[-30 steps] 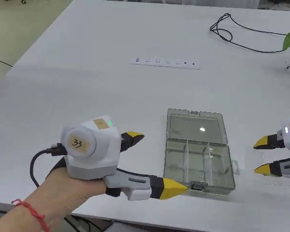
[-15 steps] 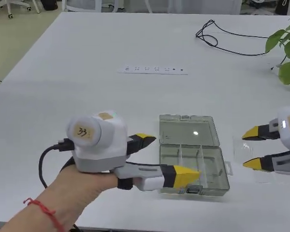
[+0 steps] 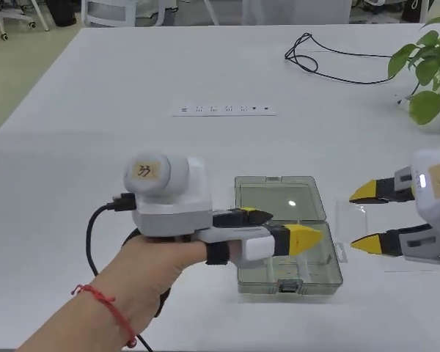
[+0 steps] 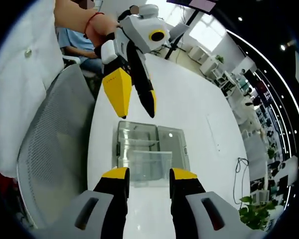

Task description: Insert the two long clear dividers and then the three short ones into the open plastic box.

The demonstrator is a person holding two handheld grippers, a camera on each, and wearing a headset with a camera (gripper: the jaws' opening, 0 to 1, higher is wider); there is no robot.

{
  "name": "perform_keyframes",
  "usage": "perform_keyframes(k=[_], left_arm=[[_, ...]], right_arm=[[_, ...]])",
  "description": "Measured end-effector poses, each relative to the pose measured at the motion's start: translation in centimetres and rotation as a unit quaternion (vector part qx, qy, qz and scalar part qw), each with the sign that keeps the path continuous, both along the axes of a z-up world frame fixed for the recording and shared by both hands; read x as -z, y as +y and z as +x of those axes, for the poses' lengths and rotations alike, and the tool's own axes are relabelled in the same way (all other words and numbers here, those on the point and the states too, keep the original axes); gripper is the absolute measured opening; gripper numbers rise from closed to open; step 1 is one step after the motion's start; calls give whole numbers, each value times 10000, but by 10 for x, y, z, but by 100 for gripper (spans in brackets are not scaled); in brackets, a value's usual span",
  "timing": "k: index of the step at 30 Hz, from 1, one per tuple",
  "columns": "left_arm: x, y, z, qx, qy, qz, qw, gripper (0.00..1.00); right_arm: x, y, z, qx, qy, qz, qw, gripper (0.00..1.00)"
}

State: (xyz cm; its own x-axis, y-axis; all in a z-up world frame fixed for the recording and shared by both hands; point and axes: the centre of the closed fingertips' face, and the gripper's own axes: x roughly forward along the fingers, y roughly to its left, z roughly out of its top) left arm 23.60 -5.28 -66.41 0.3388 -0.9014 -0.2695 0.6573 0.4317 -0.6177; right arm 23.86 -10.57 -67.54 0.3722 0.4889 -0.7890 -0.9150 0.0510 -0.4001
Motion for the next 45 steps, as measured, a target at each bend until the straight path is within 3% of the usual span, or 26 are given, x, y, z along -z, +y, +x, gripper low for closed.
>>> perform_keyframes(k=[5, 15, 34, 45], left_arm=[[-2, -9, -3, 51, 303, -189, 9993, 42], [-8, -26, -10, 252, 689, -468, 9962, 22], [-14, -35, -20, 459, 866, -704, 9927, 0], [-16, -34, -19, 383, 963, -823, 9912, 0]], right_arm=[[-9, 9, -7, -46, -60, 35, 10000, 33], [-24, 22, -17, -106, -144, 40, 9998, 33], [-28, 29, -24, -218, -190, -81, 9996, 33], [-29, 30, -24, -248, -237, -74, 9994, 33]])
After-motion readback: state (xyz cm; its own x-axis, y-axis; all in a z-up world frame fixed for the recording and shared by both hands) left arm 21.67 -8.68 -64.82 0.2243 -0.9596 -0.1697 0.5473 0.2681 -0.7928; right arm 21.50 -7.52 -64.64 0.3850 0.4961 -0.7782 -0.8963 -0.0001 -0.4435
